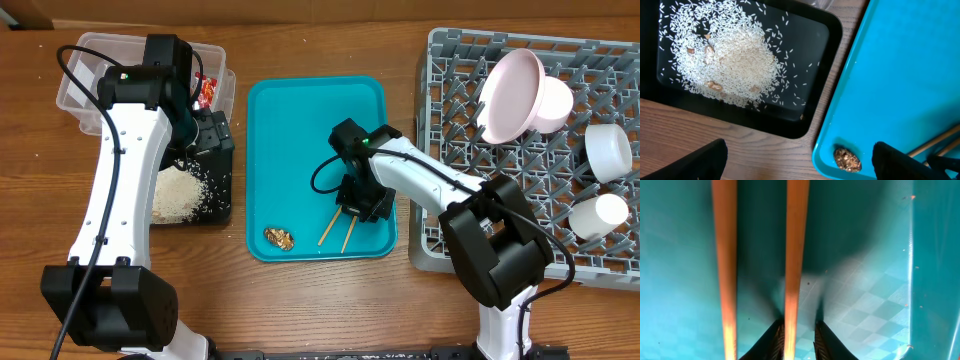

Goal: Sort waste into correct bins and load items into the dishwasher
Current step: 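Lift one chopstick with the right gripper and carry it to the rack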

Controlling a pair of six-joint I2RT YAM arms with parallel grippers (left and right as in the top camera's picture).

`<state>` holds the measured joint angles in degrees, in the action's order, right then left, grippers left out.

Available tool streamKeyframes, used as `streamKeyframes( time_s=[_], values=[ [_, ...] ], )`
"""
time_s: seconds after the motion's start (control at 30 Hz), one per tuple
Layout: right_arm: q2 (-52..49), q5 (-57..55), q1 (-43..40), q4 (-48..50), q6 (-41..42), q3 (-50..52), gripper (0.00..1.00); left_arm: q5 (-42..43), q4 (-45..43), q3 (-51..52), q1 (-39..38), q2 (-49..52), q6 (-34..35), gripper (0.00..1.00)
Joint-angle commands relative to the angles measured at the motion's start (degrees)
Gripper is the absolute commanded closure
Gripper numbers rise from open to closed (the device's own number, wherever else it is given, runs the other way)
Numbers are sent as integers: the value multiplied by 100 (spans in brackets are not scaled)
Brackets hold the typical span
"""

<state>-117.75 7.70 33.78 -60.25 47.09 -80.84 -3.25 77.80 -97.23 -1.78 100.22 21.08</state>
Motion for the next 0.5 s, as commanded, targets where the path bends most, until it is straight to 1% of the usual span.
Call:
streamKeyframes(
  time_s=[0.0,0.03,0.17,0.23,0.33,0.4,0.47],
  values=[
    [-136,-280,-15,24,118,-13,79,28,-7,-107,-11,-92,76,6],
    [-136,-363,-15,11,122,-13,82,28,-7,-107,-11,-92,76,6],
    [-136,-514,-15,-31,208,-13,84,28,-4,-107,-11,-92,76,6],
    [-136,-509,-13,-59,271,-13,91,28,-4,-107,-11,-92,74,6],
    [-136,-509,-13,-79,267,-13,92,31,-4,-107,-11,-92,76,6],
    [-136,-511,-13,-107,258,-13,96,31,-4,-107,-11,-92,76,6],
    [-136,-509,-13,-125,238,-13,96,28,-2,-107,-11,-92,74,6]
  ],
)
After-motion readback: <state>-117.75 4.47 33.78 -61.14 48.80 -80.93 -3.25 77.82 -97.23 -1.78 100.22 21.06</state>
